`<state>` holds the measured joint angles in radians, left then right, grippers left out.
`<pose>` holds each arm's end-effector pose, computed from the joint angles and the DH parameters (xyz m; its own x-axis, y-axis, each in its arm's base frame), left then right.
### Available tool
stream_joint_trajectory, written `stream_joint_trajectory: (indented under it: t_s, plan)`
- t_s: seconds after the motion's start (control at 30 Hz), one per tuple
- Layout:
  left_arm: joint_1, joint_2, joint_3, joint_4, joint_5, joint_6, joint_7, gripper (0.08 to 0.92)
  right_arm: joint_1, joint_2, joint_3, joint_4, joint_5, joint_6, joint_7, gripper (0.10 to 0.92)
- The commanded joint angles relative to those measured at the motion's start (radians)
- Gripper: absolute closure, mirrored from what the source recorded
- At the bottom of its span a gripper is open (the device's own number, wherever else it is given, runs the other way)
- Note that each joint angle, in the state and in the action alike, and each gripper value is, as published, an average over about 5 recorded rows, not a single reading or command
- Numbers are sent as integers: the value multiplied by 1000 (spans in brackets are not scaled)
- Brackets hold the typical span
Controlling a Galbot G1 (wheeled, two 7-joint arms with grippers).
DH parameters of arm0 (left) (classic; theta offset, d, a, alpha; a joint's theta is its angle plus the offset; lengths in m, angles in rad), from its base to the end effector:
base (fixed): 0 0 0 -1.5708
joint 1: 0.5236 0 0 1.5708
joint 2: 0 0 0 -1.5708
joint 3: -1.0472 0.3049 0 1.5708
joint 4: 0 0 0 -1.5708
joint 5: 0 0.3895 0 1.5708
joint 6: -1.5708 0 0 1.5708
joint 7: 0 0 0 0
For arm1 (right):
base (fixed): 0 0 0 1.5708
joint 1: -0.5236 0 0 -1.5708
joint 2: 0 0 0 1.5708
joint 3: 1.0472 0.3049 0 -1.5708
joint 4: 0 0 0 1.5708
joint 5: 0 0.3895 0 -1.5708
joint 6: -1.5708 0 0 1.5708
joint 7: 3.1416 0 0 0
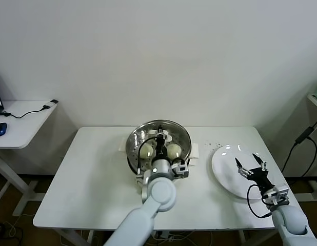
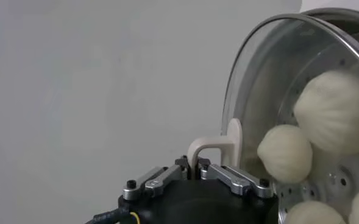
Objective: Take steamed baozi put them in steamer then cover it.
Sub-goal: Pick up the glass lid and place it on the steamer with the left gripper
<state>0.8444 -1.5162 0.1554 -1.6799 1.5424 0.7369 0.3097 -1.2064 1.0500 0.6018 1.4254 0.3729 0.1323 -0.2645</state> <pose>0.3506 -0.2285 -0.2090 -0.9982 -0.0420 0.0420 0.0398 0.0513 0.9979 0.3320 -0.2059 -0.3556 -0.9781 -0.1405 0.1535 -0.1608 0.9784 -0.1296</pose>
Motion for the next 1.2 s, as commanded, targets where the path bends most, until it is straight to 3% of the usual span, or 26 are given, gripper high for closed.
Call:
stream_joint_trajectory:
  t_s: [0.03,1.2]
  plan:
    - [-10,-34,10,44,17,21,-1,843,2,4,1,-1,3,3,-1,203]
    - [20,-26,-2,82,-3,20,-87,843,-2,7,18,-23,-1,15,-29,203]
